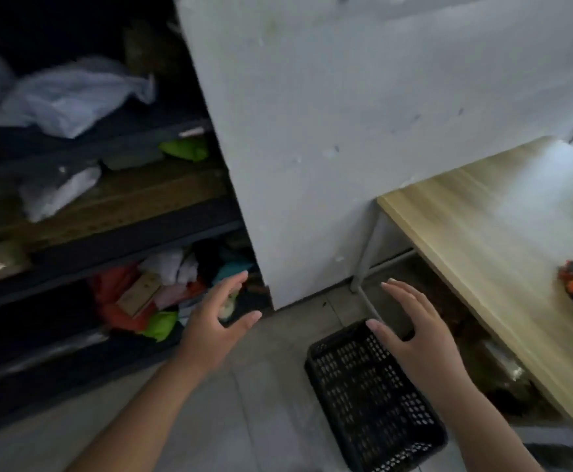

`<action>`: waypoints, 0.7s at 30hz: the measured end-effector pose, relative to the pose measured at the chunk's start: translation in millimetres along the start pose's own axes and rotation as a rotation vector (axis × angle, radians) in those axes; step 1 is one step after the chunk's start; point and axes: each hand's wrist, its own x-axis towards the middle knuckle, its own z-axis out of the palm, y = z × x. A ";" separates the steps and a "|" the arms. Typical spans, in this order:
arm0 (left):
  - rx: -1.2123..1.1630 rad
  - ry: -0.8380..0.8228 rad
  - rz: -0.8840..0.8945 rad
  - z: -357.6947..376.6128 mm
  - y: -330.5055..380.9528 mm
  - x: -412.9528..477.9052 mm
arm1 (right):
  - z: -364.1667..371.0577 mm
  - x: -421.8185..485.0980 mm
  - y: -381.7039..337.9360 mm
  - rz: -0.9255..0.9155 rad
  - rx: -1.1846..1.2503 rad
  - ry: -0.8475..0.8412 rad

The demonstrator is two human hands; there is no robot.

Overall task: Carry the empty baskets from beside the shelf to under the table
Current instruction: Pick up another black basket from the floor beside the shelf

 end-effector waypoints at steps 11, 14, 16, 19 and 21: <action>0.087 0.868 -0.259 -313.5 -26.3 -350.1 | 175.3 -78.1 -336.7 -0.605 0.176 -0.393; 0.134 1.015 -0.338 -357.8 -32.1 -461.3 | 228.2 -137.4 -412.5 -0.706 0.210 -0.503; 0.151 1.111 -0.397 -380.6 -34.6 -529.4 | 263.8 -180.4 -456.4 -0.776 0.232 -0.574; 0.163 1.271 -0.490 -406.9 -40.2 -613.4 | 313.6 -239.9 -515.2 -0.859 0.289 -0.709; 0.171 1.369 -0.541 -420.5 -46.0 -657.3 | 345.8 -271.7 -550.7 -0.895 0.317 -0.807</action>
